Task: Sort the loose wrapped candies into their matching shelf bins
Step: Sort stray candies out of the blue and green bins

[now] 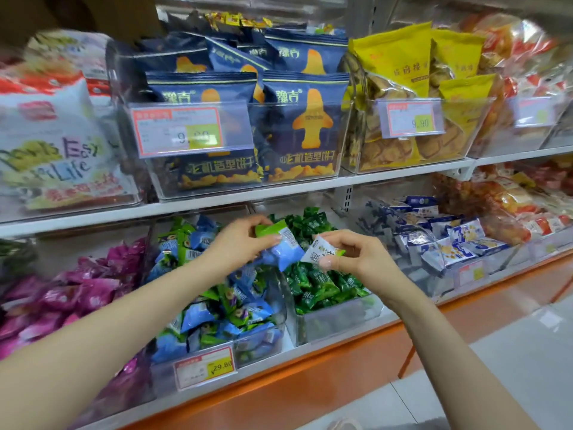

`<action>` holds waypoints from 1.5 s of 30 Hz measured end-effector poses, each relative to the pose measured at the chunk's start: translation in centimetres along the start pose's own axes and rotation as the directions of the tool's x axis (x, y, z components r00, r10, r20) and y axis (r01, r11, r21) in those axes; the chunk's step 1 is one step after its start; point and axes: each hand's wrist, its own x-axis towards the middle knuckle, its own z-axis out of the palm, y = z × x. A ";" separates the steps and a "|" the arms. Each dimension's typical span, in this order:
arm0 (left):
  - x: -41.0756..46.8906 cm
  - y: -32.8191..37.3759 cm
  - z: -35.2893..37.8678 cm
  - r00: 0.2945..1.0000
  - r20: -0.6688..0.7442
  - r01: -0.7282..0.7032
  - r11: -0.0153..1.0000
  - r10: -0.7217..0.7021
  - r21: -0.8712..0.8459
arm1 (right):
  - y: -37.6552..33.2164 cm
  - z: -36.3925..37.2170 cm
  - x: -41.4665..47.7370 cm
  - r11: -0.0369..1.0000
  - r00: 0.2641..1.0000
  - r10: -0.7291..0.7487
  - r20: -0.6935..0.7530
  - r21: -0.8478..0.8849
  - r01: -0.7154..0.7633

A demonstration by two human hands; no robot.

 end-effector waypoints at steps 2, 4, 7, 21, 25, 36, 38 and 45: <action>-0.7 -1.8 -2.1 0.998 -0.067 0.013 0.979 0.001 0.202 | -0.3 0.4 0.1 1.000 0.999 -0.004 -0.033 -0.011 0.004; -1.3 -3.1 -3.1 0.999 -0.034 0.041 0.940 -0.031 0.338 | -0.5 1.0 0.4 1.000 0.998 0.008 -0.062 -0.025 -0.009; -1.9 -4.2 -1.6 0.996 0.059 0.031 0.847 -0.073 0.530 | -0.8 2.3 0.8 0.999 0.997 0.043 -0.058 0.012 -0.043; -6.2 -3.3 -3.3 0.992 0.082 0.118 0.922 -0.094 -0.369 | -3.4 9.5 2.1 0.999 0.997 -0.039 0.063 -0.027 0.041; -10.0 -5.2 -6.7 0.984 -0.113 0.103 0.954 -0.140 -0.282 | -4.2 13.0 2.3 0.997 0.971 -0.062 0.232 -0.025 0.070; -21.2 -15.1 -24.4 0.669 -0.704 0.358 0.933 -0.240 0.022 | -4.5 18.7 3.6 0.970 0.946 -0.071 0.315 -0.201 0.139; -21.1 -16.7 -26.8 0.598 -0.767 0.410 0.911 -0.233 0.043 | -4.6 19.7 3.8 0.965 0.940 -0.078 0.333 -0.213 0.156; -17.1 -20.0 -31.7 0.525 -0.748 0.621 0.784 -0.406 0.011 | -4.2 21.7 4.4 0.957 0.936 -0.076 0.343 -0.238 0.165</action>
